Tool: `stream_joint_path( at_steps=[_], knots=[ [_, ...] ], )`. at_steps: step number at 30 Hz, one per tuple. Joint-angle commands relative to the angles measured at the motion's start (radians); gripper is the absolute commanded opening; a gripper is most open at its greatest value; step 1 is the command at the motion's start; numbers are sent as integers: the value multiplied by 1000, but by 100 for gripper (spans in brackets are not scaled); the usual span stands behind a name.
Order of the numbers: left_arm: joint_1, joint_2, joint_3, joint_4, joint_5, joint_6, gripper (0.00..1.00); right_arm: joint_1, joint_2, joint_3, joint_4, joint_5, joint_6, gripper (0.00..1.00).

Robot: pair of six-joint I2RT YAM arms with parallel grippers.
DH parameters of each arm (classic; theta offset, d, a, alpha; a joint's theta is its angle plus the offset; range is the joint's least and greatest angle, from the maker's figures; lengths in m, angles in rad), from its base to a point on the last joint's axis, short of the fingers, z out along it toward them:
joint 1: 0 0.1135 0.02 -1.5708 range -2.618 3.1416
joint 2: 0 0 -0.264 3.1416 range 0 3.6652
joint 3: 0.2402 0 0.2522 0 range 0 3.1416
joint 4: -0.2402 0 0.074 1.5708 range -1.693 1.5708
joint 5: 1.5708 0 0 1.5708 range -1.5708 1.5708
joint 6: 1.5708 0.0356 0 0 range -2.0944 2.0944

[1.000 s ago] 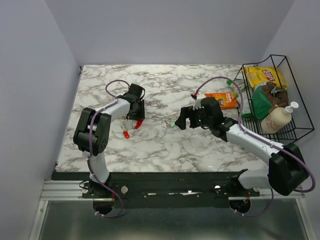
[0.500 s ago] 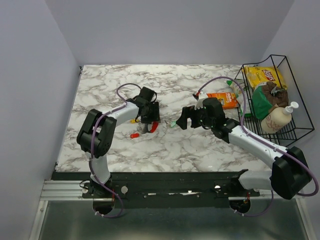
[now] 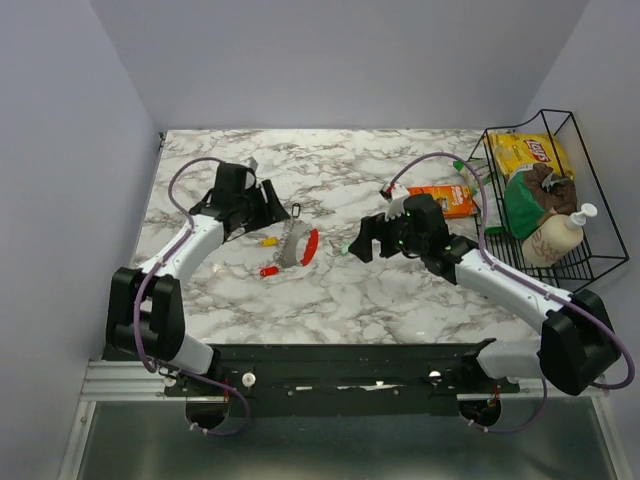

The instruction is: Put the keys on the keyring

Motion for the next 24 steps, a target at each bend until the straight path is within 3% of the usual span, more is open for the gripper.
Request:
stream_joint_path(
  at_steps=[1,9,16,24],
  knots=[
    [135,-108,-121,-115,87,43,70,6,70,60,-4,-78,-39,100],
    [379,-276,-276,-198,205,106,70,89,193,191,-24,-58,-73,100],
    [404,-270,-283,-188,268,116,70,170,329,320,-45,-61,-94,100],
    [402,-222,-276,-175,293,137,70,200,497,474,-84,-113,-116,81]
  ],
)
